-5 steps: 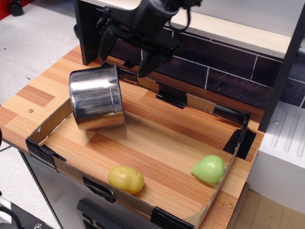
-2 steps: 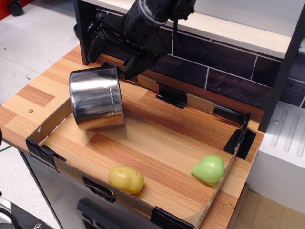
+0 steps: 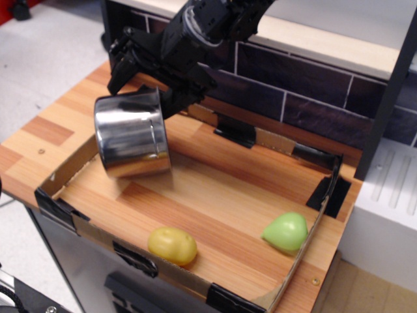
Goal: Upright metal pot
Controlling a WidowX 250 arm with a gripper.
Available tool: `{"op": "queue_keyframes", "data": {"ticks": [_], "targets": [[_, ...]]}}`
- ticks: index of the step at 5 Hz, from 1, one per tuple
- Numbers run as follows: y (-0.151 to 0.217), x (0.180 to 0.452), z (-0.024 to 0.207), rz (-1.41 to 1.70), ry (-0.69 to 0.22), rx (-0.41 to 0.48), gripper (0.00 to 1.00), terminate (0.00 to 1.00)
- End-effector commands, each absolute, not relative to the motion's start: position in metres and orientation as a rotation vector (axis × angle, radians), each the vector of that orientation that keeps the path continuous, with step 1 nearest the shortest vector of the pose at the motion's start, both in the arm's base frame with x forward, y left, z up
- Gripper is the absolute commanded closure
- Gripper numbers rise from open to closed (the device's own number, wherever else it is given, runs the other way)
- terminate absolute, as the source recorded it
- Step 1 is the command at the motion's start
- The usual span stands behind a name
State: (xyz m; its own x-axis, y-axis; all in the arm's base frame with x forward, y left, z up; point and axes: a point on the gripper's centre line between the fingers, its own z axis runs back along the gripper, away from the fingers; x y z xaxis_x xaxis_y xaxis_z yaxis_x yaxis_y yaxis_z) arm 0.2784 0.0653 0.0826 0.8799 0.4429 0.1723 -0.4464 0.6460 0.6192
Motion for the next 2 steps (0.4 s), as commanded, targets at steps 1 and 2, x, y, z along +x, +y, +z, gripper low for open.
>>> {"op": "queue_keyframes", "data": {"ticks": [1,2], "targets": [[0.0684,0.279,0.0867,0.516,-0.004,0.729,1.0,0.0],[0.07,0.2814,0.0887,0.529,0.001,0.724,1.0,0.0]]}}
